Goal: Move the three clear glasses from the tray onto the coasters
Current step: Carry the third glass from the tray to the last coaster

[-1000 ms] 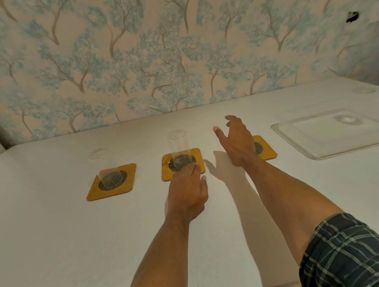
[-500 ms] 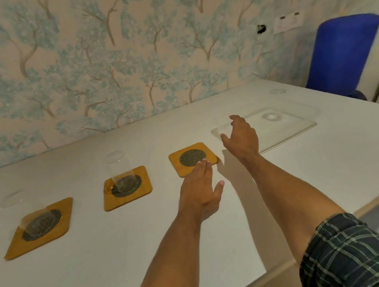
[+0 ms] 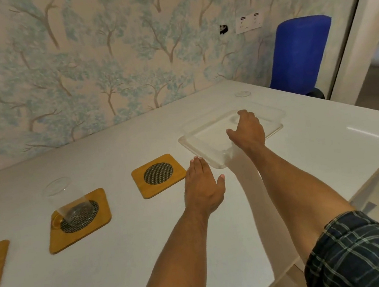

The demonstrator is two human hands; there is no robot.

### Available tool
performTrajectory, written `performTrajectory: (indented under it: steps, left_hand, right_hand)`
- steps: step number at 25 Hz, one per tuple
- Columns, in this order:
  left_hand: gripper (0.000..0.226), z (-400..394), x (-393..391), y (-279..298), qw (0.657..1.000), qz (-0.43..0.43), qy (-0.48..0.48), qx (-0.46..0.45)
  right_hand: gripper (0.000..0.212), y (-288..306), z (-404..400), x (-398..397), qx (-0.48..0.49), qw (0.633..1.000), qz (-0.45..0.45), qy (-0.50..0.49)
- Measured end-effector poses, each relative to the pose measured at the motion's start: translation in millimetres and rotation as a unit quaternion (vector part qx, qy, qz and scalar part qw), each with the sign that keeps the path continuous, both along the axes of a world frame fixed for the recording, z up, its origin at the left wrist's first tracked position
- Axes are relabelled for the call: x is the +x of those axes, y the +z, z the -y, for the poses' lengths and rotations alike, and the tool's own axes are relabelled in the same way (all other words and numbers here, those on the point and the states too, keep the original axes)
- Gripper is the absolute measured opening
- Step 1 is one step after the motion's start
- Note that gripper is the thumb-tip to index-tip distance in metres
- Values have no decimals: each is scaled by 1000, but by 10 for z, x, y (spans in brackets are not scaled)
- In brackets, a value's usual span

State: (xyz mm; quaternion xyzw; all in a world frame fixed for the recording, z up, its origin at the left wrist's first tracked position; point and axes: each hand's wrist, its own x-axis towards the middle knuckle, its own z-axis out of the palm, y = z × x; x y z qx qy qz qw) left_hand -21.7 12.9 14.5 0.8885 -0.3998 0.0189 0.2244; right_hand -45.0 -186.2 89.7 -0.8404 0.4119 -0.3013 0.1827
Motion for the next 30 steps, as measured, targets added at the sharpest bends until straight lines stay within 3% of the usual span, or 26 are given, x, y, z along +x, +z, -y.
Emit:
performTrajectory:
  steps: [6,14,20,26,30]
  left_hand:
    - [87,327,123,-54,999,-3,36,11]
    - [94,386,206,-138,997,16,28,74]
    - [95,396,219,-145,995,33,29,85]
    - [95,405,217,-132,995,30,29,88]
    - [95,405,211,-134,995,26,30,90]
  right_hand:
    - [74,162,407,200,43,999,-28,11]
    - [100,368,1039,528,103,993,-56,2]
    - [105,247,1204,727,66,989,-128,34]
    - [109,221,1321,805,-2,986,-169,5]
    - [101,276,1386,832,-19,980,-196,-2]
